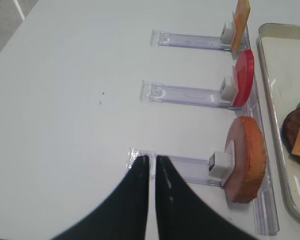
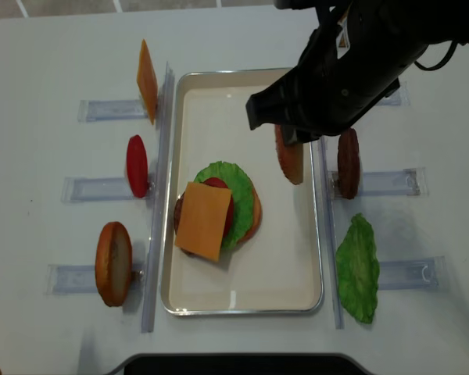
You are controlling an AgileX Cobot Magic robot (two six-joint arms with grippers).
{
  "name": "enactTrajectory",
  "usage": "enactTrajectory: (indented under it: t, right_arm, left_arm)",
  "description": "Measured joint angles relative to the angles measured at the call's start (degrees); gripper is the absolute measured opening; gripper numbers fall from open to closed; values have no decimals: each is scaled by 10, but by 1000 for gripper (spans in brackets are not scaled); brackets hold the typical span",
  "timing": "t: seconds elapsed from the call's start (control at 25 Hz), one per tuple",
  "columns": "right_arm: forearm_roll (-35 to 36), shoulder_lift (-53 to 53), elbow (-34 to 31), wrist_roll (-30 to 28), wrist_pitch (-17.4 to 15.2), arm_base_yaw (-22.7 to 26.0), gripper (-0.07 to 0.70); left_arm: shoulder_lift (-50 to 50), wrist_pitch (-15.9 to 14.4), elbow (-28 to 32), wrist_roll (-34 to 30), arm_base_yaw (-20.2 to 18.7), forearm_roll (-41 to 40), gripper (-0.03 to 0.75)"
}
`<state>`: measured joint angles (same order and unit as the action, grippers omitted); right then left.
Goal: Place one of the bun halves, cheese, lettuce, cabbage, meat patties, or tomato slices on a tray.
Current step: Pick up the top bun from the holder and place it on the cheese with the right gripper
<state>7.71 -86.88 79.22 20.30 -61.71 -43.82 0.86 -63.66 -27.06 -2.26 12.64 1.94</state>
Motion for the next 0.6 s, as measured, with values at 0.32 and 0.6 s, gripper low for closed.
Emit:
enactTrajectory:
  t: [0.32, 0.6]
  right_arm:
    - [139, -16, 0, -79, 117, -45, 118]
    - [289, -25, -56, -207, 216, -55, 118]
  left_arm:
    - [0, 0, 0, 0, 0, 0, 30]
    - [0, 0, 0, 0, 0, 0, 30]
